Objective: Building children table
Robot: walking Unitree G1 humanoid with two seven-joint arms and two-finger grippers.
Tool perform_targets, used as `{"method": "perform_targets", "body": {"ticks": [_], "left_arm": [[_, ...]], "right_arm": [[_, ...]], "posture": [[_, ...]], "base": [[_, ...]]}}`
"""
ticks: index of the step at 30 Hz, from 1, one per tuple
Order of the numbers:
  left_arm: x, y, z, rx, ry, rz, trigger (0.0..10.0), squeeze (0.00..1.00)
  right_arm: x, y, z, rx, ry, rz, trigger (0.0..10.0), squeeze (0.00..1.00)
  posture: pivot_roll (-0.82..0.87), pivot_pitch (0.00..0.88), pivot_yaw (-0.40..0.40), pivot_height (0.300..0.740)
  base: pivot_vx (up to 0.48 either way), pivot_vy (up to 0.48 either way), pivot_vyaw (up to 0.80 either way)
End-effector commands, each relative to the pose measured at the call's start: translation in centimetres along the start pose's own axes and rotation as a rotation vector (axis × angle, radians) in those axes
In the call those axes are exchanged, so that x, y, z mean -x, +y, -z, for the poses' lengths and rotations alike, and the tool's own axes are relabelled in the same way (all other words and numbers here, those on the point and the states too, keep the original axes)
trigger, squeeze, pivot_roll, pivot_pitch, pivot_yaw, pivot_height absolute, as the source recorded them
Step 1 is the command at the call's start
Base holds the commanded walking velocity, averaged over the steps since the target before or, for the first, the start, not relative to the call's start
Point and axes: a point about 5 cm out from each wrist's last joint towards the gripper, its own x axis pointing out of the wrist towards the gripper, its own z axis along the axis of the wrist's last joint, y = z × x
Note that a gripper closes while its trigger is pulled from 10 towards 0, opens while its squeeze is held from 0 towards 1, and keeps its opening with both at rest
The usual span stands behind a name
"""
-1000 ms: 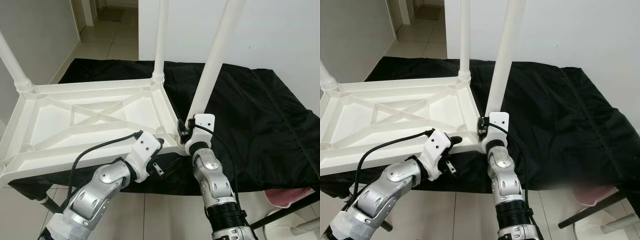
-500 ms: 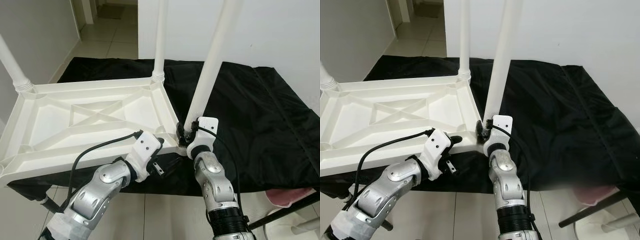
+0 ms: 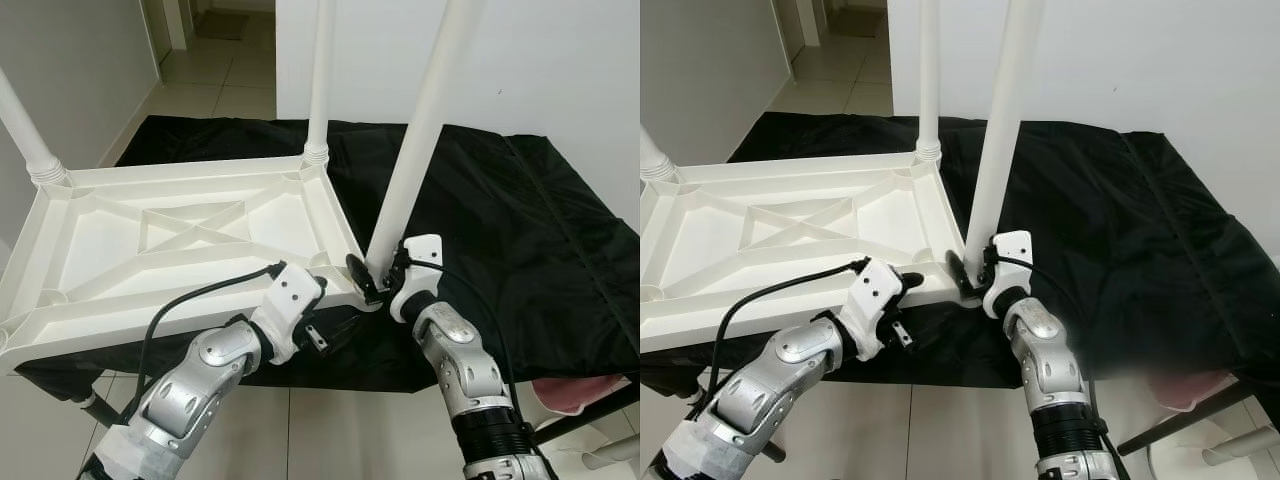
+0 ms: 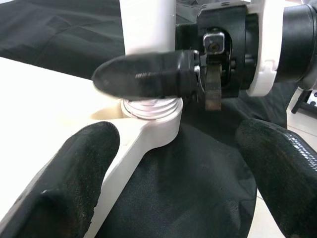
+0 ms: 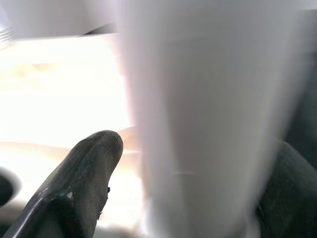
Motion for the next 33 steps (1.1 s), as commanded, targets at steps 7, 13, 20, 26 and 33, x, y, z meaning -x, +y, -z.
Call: {"method": "perform_targets", "body": {"ticks": [7,13,20,26,33], "left_arm": [[-0.2,-0.4,0.0,-0.014,-0.004,0.074,10.0,0.00],[-0.2,-0.4,-0.1,-0.016,-0.004,0.075,10.0,0.00],[-0.1,-0.4,0.0,-0.016,-0.003,0.070,10.0,0.00],[-0.1,-0.4,0.0,-0.015,-0.003,0.064,10.0,0.00],[-0.1,-0.5,0.0,-0.014,-0.004,0.071,10.0,0.00]], "right_arm": [[-0.7,-1.7,-0.8,0.138,-0.018,-0.159,10.0,0.00],[-1.3,-2.5,-1.1,0.194,0.000,-0.233,10.0,0.00],[-1.5,-3.0,-0.5,0.220,0.035,-0.276,5.1,0.00],[-1.3,-3.5,0.1,0.216,0.058,-0.294,0.0,0.00],[-1.1,-4.0,0.5,0.209,0.062,-0.284,0.0,0.00]], "posture": [[0.02,0.000,-0.047,0.740],[0.03,0.000,-0.052,0.740],[0.03,0.000,-0.057,0.740],[0.03,0.000,-0.058,0.740],[0.03,0.000,-0.055,0.740]], "base": [[0.000,0.000,0.00],[0.000,0.000,0.00],[0.000,0.000,0.00],[0.000,0.000,0.00],[0.000,0.000,0.00]]}}
